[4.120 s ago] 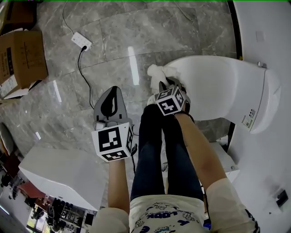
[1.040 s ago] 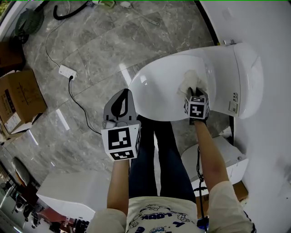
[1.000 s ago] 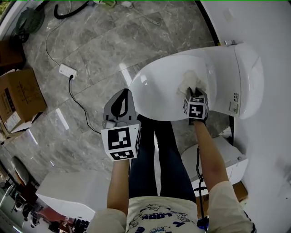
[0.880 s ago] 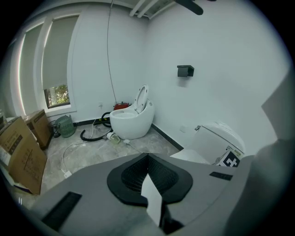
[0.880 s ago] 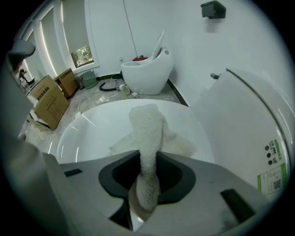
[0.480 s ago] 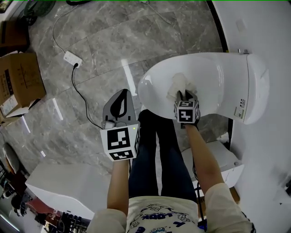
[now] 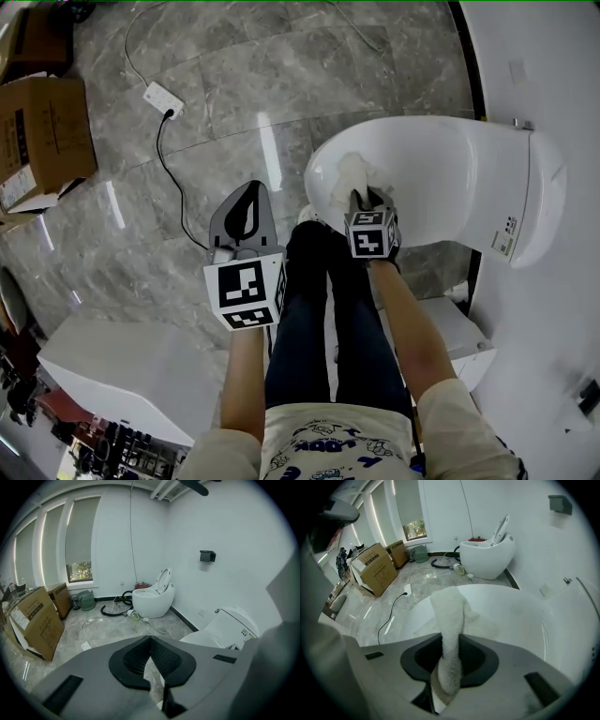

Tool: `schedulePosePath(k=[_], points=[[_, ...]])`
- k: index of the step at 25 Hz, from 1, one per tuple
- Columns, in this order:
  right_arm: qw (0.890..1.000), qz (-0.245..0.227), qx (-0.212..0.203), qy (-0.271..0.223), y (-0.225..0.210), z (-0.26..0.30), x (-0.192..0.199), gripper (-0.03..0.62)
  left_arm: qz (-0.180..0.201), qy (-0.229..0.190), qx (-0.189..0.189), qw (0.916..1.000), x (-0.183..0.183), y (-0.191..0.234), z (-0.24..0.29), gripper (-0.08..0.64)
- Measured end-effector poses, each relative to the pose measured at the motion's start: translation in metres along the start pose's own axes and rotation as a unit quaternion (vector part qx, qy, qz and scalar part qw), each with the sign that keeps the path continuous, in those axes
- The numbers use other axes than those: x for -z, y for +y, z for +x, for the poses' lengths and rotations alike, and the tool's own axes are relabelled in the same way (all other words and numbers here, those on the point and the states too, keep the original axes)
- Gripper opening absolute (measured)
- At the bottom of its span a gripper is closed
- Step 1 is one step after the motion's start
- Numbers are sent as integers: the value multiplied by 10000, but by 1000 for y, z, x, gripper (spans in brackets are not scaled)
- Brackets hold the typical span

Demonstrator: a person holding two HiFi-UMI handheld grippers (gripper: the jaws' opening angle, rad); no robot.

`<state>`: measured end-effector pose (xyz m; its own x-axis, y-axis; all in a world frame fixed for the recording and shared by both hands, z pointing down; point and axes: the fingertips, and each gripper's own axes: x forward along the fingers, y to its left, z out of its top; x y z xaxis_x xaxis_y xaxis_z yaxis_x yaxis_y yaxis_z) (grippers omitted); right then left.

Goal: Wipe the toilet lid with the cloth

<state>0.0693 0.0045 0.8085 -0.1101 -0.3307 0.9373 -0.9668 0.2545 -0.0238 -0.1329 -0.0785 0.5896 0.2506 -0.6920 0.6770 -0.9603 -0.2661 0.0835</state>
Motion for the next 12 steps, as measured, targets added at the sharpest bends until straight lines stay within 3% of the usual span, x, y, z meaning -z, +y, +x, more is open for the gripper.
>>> schedulePosePath(k=[12], points=[[9972, -595, -443, 18, 72, 15, -11, 91, -172, 19, -223, 9996, 17, 38, -13, 3]])
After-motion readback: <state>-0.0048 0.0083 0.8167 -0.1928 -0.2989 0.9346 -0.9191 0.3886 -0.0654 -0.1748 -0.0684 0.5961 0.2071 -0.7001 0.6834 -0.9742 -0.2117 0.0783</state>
